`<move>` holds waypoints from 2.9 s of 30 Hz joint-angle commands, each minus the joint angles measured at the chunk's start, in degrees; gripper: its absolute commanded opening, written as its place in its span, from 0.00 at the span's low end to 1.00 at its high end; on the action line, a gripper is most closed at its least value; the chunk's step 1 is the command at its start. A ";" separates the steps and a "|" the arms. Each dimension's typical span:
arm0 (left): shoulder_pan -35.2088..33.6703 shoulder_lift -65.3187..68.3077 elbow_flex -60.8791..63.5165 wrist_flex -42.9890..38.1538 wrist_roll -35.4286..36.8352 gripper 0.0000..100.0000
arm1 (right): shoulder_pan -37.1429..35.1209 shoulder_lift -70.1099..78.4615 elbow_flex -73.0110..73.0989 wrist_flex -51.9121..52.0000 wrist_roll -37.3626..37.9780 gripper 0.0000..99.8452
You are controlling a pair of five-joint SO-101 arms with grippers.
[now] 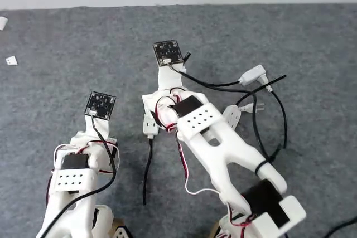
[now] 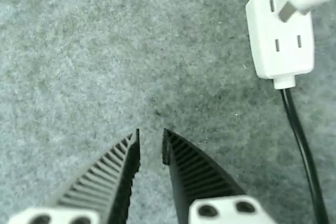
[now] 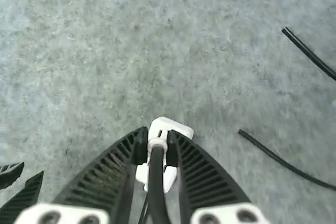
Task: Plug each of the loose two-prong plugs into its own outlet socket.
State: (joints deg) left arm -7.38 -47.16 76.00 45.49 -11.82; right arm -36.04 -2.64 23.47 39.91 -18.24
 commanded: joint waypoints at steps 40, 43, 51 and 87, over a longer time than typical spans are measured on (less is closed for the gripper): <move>-0.26 -1.05 -0.22 0.00 -2.20 0.06 | 2.07 3.82 -0.62 -6.29 2.81 0.01; -0.26 -1.05 -0.22 0.00 -2.20 0.06 | 2.07 5.41 -0.53 -5.93 2.81 0.01; -0.35 -1.05 -0.22 0.00 -2.20 0.06 | 1.80 8.22 -0.70 -5.85 4.75 0.01; -11.96 -1.05 -3.91 -3.60 -1.58 0.07 | -8.66 11.21 -0.97 9.80 18.02 0.30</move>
State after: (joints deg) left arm -16.97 -47.16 75.91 43.47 -13.14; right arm -44.31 8.70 23.38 49.23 -0.66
